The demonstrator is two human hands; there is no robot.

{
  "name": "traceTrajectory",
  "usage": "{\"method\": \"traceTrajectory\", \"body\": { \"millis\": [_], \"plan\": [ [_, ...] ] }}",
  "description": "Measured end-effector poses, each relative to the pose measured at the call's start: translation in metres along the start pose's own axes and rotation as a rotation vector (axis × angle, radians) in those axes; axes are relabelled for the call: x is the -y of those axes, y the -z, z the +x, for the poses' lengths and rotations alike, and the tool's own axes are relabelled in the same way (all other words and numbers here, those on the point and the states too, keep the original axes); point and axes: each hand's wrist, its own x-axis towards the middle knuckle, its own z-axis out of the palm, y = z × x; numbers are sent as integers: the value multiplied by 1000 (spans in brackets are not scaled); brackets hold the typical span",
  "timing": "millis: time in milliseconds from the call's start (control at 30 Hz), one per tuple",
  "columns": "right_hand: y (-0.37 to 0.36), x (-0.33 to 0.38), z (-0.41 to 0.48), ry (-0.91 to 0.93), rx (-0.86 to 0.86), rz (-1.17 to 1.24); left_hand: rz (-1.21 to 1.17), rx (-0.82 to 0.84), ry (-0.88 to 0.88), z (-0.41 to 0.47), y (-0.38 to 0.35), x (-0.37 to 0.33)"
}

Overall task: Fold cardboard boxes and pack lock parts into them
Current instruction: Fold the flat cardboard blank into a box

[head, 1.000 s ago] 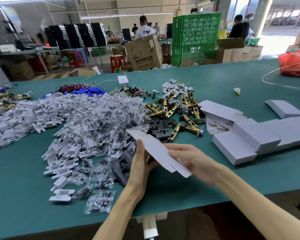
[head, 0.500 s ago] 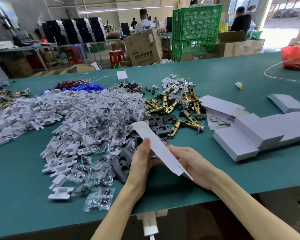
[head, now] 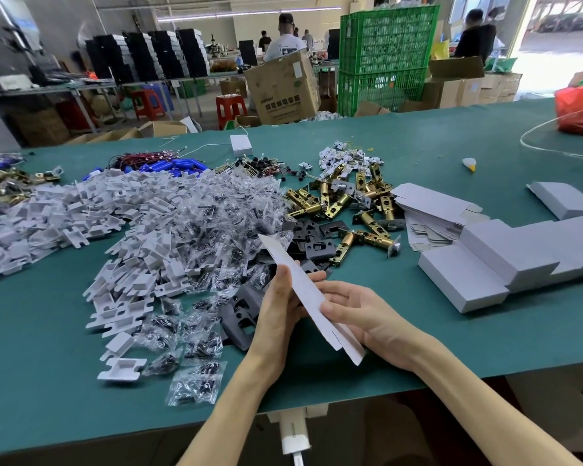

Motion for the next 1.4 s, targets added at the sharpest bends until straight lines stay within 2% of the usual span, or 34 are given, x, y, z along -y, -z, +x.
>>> {"method": "traceTrajectory", "body": {
  "millis": [200, 433, 633, 767, 1167, 1400],
  "plan": [
    [-2, -4, -1, 69, -111, -42, -29, 48, -29, 1, 2, 4],
    [-3, -1, -2, 132, 1, -84, -73, 78, -21, 2, 1, 4],
    [-3, -6, 0, 166, -31, -395, -128, 132, 95, 2, 1, 5],
    [-4, -8, 1, 171, -30, -443, -112, 117, 100, 3, 3, 4],
    [-5, -7, -2, 212, -18, -376, -147, 79, 94, 1, 3, 3],
    [-10, -5, -4, 160, -49, -290, -164, 110, 88, 0, -1, 0]
  ]
}}
